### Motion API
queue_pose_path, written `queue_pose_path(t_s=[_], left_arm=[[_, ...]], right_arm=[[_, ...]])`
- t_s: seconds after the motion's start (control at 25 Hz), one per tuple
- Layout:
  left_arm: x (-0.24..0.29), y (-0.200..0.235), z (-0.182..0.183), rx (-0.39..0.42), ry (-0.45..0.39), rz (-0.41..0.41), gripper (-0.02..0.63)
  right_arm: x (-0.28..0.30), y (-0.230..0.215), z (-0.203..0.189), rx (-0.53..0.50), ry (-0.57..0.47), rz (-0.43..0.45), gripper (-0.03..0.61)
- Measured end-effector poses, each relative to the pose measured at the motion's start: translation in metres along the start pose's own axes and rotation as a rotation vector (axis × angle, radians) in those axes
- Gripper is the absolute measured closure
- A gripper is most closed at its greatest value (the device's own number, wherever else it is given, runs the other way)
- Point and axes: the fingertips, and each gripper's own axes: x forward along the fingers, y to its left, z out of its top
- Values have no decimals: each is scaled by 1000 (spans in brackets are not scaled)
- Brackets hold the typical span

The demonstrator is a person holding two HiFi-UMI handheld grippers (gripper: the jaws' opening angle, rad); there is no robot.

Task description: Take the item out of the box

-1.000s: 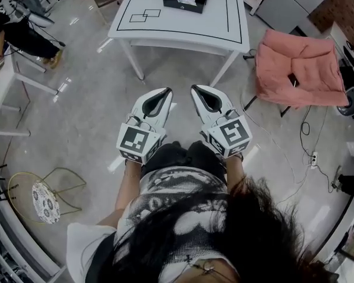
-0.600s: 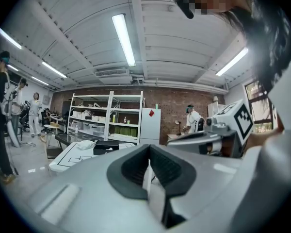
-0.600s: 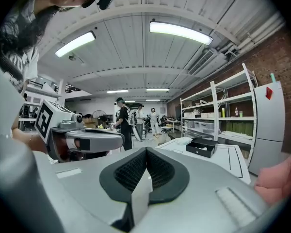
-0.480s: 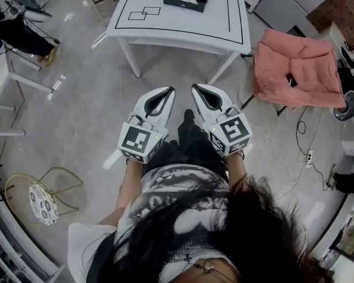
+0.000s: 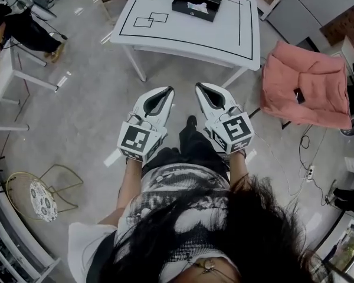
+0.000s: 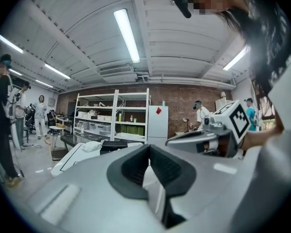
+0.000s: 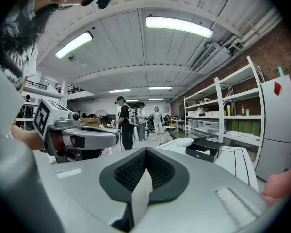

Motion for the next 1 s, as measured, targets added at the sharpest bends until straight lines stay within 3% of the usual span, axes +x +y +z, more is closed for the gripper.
queue_pose_path(t_s=[0.48,1.0], left_arm=[[134,52,25,20,15,57,614],[227,63,35,35,29,81,614]], right_arm=[[62,-129,9,16,2,46,591],[93,-215,4,29,0,88,591]])
